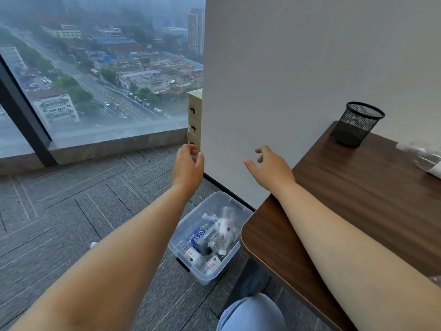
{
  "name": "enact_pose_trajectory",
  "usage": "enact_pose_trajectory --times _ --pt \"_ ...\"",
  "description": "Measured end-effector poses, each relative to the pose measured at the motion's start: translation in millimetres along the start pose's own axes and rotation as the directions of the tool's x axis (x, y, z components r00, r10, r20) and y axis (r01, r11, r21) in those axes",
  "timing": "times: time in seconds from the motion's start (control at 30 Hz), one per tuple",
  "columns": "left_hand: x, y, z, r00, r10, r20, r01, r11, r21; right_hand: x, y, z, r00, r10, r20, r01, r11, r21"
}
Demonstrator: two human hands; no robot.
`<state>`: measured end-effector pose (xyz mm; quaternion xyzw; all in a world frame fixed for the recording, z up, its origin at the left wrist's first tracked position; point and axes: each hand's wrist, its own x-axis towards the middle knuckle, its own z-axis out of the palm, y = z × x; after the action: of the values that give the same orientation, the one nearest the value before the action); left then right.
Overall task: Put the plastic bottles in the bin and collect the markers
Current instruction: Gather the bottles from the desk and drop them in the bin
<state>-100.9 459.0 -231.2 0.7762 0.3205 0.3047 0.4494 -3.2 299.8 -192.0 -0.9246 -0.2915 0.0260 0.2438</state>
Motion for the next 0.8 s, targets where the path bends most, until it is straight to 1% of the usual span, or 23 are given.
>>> enact_pose_trajectory --times 0.1,0.17,0.33,0.43,0.53,0.6,0.67,0.73,0.8 --pt "-3 3 1 1.000 0.023 0.008 -0.023 1.000 0.021 1 1 0 1.000 -0.004 0.008 0.003 0.999 0.032" --pt "-5 5 2 0.999 0.036 0.013 -0.037 0.999 0.029 1 4 1 1.000 -0.012 -0.011 0.013 0.996 0.084" --pt "-13 20 5 0.996 0.083 0.031 -0.084 0.996 0.032 -1 6 -4 0.990 -0.020 -0.137 0.057 0.961 0.271" --pt "-19 40 9 0.991 0.131 0.033 -0.131 0.991 0.024 -6 5 -16 0.986 -0.031 -0.162 0.083 0.943 0.323" --pt "-30 69 16 0.979 0.201 0.023 -0.202 0.979 0.004 -12 3 -43 0.977 -0.064 -0.202 0.130 0.932 0.337" --pt "-43 91 24 0.966 0.258 0.021 -0.258 0.966 -0.016 -21 2 -68 0.962 -0.084 -0.261 0.174 0.923 0.342" --pt "-62 115 34 0.945 0.325 0.028 -0.323 0.945 -0.048 -33 2 -97 0.939 -0.140 -0.315 0.241 0.921 0.308" --pt "-88 140 46 0.918 0.391 0.066 -0.385 0.919 -0.089 -49 2 -129 0.911 -0.195 -0.363 0.301 0.917 0.261" --pt "-118 165 61 0.878 0.455 0.148 -0.441 0.890 -0.116 -68 5 -164 0.879 -0.223 -0.421 0.336 0.917 0.216"
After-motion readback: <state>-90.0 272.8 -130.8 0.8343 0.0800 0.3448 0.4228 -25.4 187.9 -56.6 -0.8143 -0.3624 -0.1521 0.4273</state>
